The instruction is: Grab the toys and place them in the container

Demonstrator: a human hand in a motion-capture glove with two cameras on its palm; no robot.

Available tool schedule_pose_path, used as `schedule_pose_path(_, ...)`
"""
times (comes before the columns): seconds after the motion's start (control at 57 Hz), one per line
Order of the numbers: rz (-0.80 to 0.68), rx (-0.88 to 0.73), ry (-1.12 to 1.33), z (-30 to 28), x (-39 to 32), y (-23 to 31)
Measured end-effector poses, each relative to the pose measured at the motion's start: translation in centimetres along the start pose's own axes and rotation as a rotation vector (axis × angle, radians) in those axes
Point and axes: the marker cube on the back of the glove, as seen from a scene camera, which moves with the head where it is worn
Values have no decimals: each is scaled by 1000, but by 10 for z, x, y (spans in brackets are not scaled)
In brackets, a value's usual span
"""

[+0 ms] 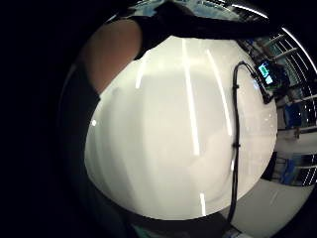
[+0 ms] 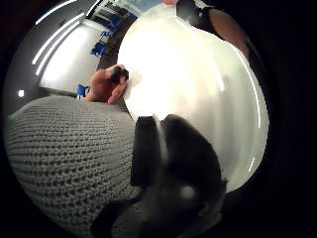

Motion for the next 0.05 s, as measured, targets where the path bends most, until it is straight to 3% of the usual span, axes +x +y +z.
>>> schedule_pose_path(0.053,2,6,-5,-1,0,-2)
